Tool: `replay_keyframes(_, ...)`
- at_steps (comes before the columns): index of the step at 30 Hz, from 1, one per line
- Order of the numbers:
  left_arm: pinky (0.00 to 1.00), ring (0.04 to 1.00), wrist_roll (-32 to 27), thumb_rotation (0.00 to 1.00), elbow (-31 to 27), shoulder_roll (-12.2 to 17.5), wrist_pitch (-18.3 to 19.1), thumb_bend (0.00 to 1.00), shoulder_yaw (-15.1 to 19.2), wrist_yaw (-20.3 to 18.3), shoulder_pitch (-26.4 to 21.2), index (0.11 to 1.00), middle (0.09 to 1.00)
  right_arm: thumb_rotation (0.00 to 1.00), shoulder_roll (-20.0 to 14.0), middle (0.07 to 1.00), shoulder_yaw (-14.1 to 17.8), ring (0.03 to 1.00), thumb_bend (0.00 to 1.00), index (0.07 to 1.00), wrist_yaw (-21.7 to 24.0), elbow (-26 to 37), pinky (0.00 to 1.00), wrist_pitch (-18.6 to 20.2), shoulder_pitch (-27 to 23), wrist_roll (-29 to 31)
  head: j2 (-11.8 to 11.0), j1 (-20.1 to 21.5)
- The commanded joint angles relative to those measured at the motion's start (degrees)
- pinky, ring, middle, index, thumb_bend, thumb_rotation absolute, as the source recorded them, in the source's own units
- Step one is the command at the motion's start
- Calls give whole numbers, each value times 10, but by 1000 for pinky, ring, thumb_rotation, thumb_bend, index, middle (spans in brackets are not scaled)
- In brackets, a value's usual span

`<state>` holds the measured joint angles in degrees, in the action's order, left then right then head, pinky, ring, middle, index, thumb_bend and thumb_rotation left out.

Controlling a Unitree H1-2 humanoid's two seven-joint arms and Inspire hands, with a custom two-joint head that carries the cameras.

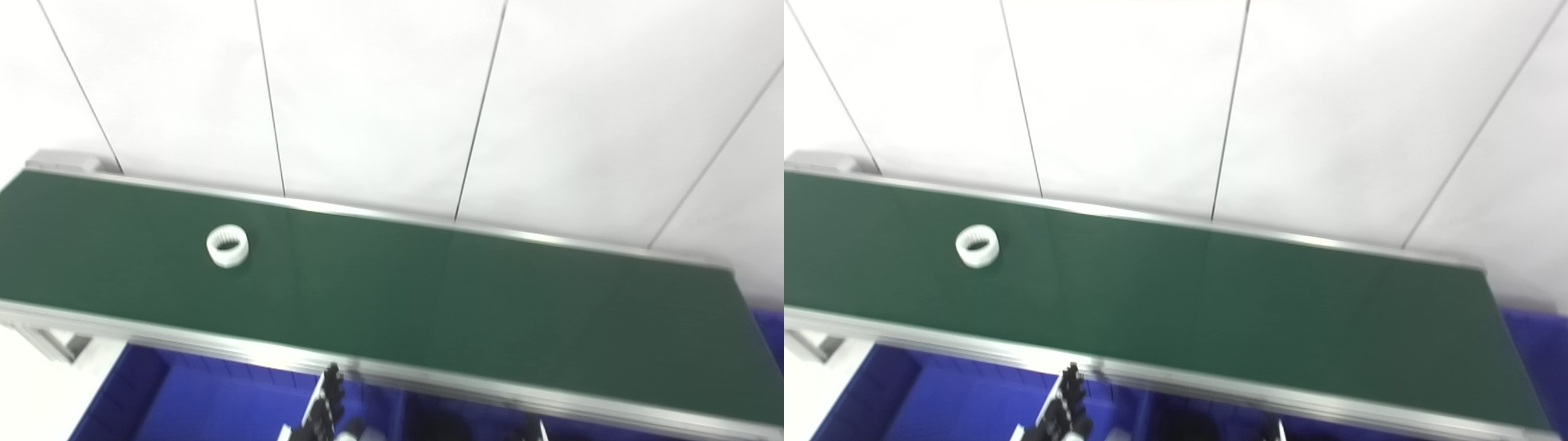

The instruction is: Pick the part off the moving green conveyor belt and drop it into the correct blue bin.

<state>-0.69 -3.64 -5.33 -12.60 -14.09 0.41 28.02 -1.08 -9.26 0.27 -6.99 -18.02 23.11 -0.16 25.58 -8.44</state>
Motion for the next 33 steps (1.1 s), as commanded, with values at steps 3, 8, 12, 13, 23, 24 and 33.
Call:
replay_keyframes(3, 1000, 977, 24, 597, 27, -45, -40, 586, -16, 16, -17, 1000, 1000, 996, -4, 1000, 10, 952, 746, 1000, 13, -8, 845, -39, -12, 10, -22, -17)
replay_keyframes(8, 980, 963, 26, 605, 46, -49, -50, 613, -17, 23, -25, 1000, 1000, 999, -3, 1000, 18, 940, 753, 1000, 14, -23, 832, -38, -20, 6, -39, -26)
replay_keyframes(12, 974, 961, 30, 560, 71, -51, -71, 579, -18, 25, -37, 1000, 1000, 994, -8, 1000, 24, 950, 746, 1000, 25, -43, 843, -49, -30, 18, -48, -43)
replay_keyframes(13, 967, 958, 36, 548, 76, -50, -80, 575, -18, 27, -41, 1000, 1000, 989, -7, 1000, 25, 953, 744, 1000, 26, -45, 845, -50, -32, 21, -47, -43)
replay_keyframes(23, 847, 879, 78, 339, 41, -20, -142, 730, -16, 28, -51, 969, 895, 987, 6, 1000, 20, 936, 742, 1000, 24, -38, 815, -44, -37, 6, -11, -22)
replay_keyframes(24, 769, 836, 86, 332, 27, -14, -143, 762, -15, 28, -52, 917, 858, 986, 8, 1000, 19, 937, 731, 1000, 24, -37, 814, -44, -37, 6, -11, -22)
replay_keyframes(33, 623, 711, 185, 213, -147, 55, -70, 992, 38, -1, -121, 682, 713, 988, 23, 1000, 4, 962, 701, 1000, 27, -4, 898, -28, -34, 0, 46, -6)
